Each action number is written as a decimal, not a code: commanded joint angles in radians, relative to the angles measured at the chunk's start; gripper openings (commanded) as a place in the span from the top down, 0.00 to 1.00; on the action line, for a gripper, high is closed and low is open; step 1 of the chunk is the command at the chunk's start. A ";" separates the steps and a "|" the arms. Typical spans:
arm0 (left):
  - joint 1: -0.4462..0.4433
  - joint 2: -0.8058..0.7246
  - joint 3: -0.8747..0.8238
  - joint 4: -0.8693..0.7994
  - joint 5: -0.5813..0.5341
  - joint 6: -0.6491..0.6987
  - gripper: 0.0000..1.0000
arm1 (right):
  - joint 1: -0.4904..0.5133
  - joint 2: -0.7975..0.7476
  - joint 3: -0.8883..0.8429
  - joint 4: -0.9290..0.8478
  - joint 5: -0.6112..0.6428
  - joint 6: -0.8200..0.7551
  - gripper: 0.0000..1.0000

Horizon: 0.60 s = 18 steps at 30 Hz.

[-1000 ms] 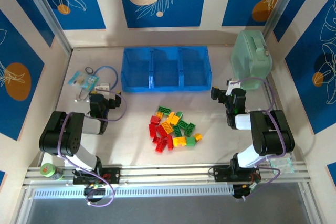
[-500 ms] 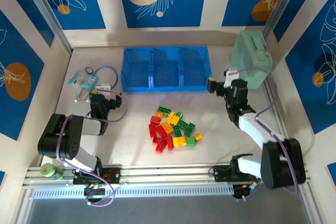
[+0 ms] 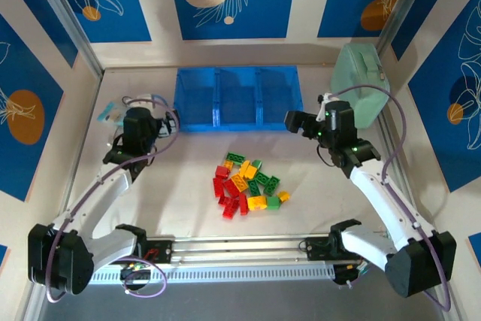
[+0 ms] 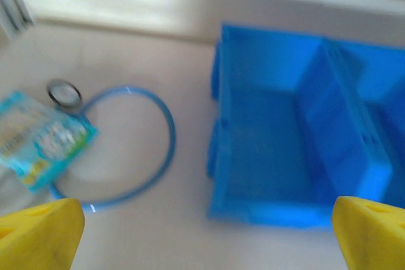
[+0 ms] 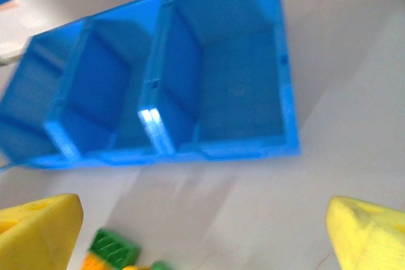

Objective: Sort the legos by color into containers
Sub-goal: Pick up the lego from the center of the table.

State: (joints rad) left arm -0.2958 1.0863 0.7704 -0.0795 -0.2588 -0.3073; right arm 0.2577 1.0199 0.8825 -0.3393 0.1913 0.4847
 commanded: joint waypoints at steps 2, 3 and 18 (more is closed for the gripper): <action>-0.129 -0.046 0.045 -0.289 0.039 -0.089 0.00 | 0.025 -0.010 0.105 -0.172 -0.089 0.051 0.01; -0.163 -0.057 0.038 -0.303 0.035 -0.103 0.00 | 0.074 -0.008 0.123 -0.202 -0.025 0.031 0.01; -0.398 0.070 -0.056 -0.328 0.188 -0.290 0.11 | 0.169 0.046 0.161 -0.323 -0.141 -0.013 0.10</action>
State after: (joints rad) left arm -0.6765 1.1370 0.7391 -0.4099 -0.1299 -0.5396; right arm 0.4145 1.0466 1.0611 -0.6334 0.1066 0.4793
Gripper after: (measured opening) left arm 0.892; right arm 0.903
